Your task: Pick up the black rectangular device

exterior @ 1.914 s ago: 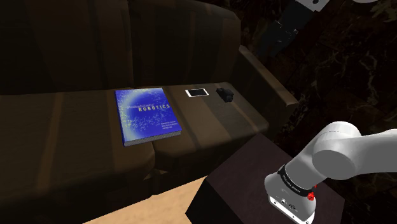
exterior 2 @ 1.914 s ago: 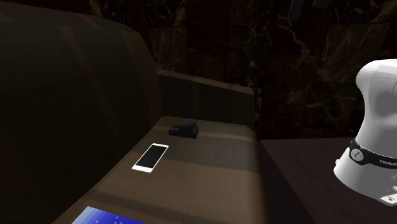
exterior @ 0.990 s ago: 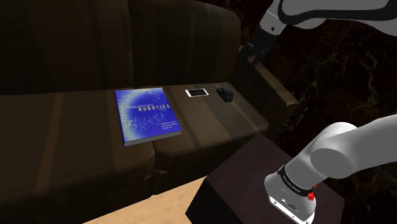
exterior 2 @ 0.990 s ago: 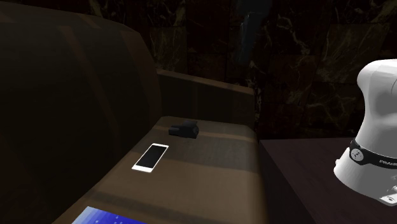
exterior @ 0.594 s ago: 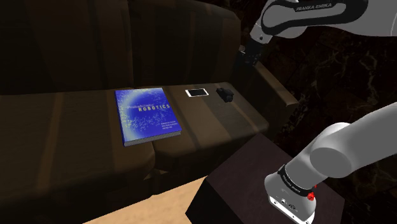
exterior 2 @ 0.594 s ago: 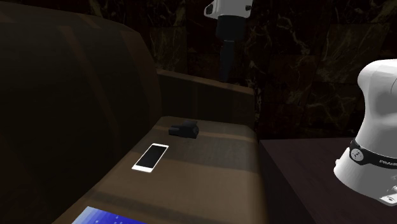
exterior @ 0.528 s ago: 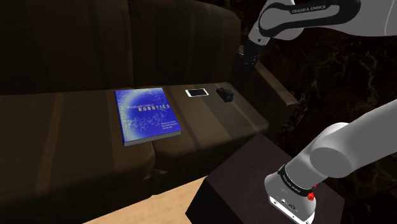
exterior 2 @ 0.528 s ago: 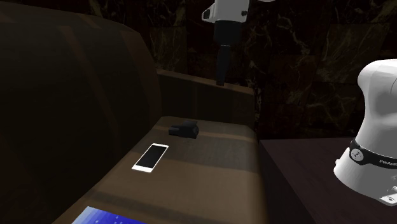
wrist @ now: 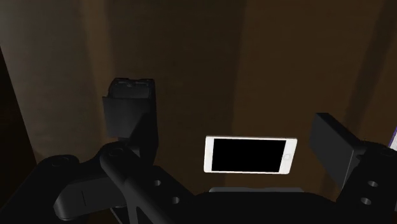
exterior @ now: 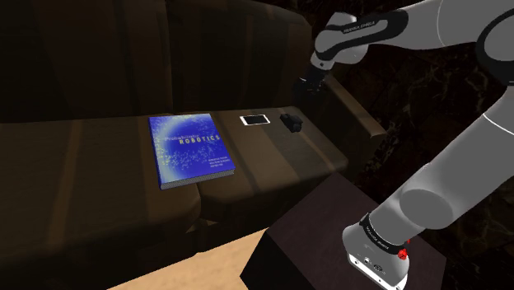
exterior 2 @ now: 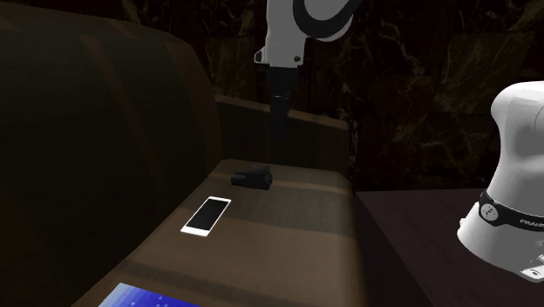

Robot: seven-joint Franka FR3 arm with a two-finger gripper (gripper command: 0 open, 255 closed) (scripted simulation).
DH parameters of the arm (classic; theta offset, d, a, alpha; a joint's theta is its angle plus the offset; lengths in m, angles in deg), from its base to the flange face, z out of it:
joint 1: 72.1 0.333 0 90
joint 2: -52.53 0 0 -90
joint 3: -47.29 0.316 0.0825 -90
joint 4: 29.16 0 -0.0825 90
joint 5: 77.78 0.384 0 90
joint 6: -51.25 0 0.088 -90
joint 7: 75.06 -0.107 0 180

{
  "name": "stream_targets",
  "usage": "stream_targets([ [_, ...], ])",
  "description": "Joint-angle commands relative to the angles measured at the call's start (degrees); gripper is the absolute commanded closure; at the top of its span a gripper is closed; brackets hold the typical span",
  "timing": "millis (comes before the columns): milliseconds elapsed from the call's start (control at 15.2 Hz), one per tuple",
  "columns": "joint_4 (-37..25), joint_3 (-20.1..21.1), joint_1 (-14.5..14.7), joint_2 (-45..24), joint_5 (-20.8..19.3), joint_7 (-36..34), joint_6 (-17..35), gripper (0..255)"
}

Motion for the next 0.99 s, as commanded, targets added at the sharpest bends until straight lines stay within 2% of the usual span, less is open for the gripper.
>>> stream_targets([
  [0, -2.73, -0.71, -0.77, -4.94, 1.14, 1.67, 1.51, 0],
  [462, -13.29, -1.48, -4.1, -19.8, 4.53, 5.55, 3.37, 0],
  [924, -27.4, -1.18, -8.47, -35.11, 6.92, 7.79, 2.44, 0],
])
